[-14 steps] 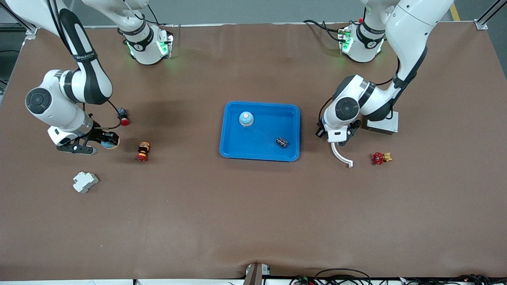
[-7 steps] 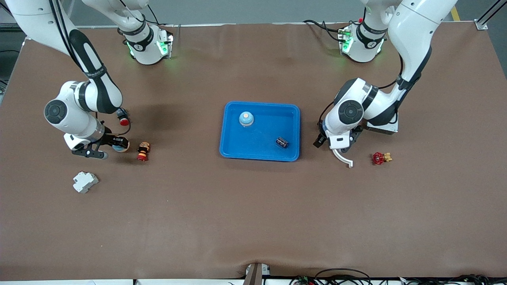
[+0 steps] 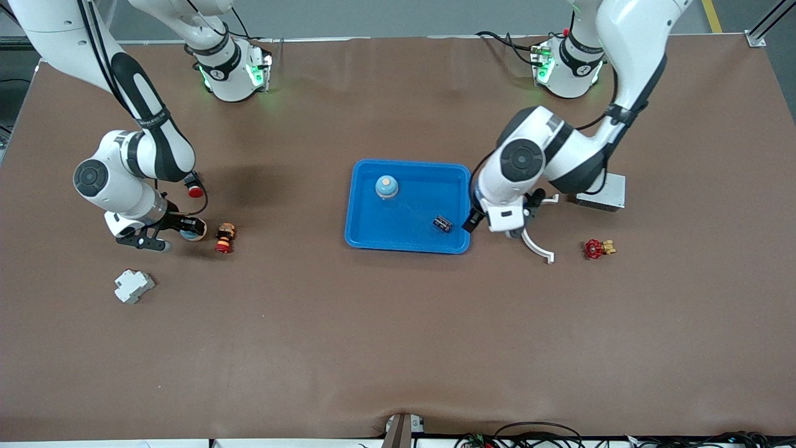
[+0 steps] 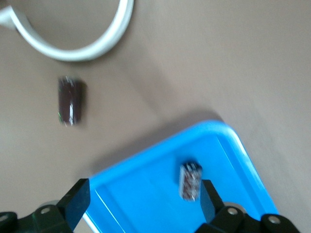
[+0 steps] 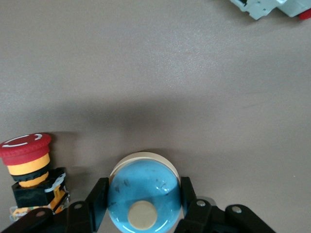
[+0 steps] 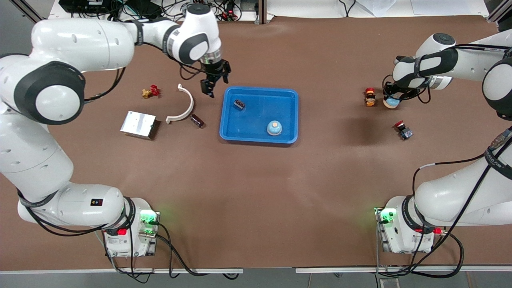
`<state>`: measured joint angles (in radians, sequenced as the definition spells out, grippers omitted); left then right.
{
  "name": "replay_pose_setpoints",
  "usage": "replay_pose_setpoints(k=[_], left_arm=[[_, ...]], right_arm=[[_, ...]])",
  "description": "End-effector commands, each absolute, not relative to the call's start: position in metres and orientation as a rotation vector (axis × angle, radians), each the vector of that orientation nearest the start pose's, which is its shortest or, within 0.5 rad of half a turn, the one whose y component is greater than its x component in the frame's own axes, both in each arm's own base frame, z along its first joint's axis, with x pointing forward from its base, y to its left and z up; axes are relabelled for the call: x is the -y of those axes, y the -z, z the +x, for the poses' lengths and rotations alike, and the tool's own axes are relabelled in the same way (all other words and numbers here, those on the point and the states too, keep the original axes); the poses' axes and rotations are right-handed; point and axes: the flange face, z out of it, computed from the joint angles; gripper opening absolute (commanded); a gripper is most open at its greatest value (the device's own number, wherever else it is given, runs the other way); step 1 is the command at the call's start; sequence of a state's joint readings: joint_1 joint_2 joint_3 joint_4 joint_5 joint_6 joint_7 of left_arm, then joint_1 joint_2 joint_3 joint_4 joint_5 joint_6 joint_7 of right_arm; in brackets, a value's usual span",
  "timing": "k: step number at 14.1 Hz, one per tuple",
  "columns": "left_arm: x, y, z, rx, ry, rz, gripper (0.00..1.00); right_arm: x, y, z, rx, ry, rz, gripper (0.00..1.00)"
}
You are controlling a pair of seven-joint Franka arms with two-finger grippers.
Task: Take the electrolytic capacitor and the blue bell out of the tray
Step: 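Lower the bell with the right gripper while the left gripper drops the capacitor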
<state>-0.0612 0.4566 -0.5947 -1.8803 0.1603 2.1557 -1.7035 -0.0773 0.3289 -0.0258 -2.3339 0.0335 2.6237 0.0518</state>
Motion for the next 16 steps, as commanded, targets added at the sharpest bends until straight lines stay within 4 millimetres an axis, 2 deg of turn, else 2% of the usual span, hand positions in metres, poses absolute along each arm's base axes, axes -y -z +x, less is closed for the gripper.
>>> replay_pose_setpoints(k=[1,5,8,9,10,14,16], left_arm=[[0.394,-0.276,0.513,1.541,-0.295,-2.677,1.0],[0.408,-0.236,0.509,1.597,-0.293,-2.671,1.0],[0.409,-0.218,0.506,1.579,-0.227,-2.656,1.0],[0.409,-0.217,0.507,1.578,-0.216,-2.657,1.0],[0.41,-0.214,0.507,1.582,-0.219,-2.663,1.0],[0.413,-0.207,0.509,1.617,-0.217,-2.69,1.0],[0.413,-0.202,0.508,1.594,-0.201,-2.697,1.0]], right_arm=[[0.056,-0.189,0.512,-0.297,-0.037,-3.107,0.0],[0.056,-0.181,0.513,-0.297,-0.023,-3.108,0.0],[0.056,-0.18,0.513,-0.3,-0.016,-3.109,0.02],[0.056,-0.18,0.513,-0.3,-0.016,-3.109,0.58],[0.056,-0.18,0.514,-0.298,-0.013,-3.109,1.0],[0.053,-0.181,0.514,-0.29,-0.013,-3.11,1.0],[0.042,-0.195,0.519,-0.262,0.012,-3.112,1.0]])
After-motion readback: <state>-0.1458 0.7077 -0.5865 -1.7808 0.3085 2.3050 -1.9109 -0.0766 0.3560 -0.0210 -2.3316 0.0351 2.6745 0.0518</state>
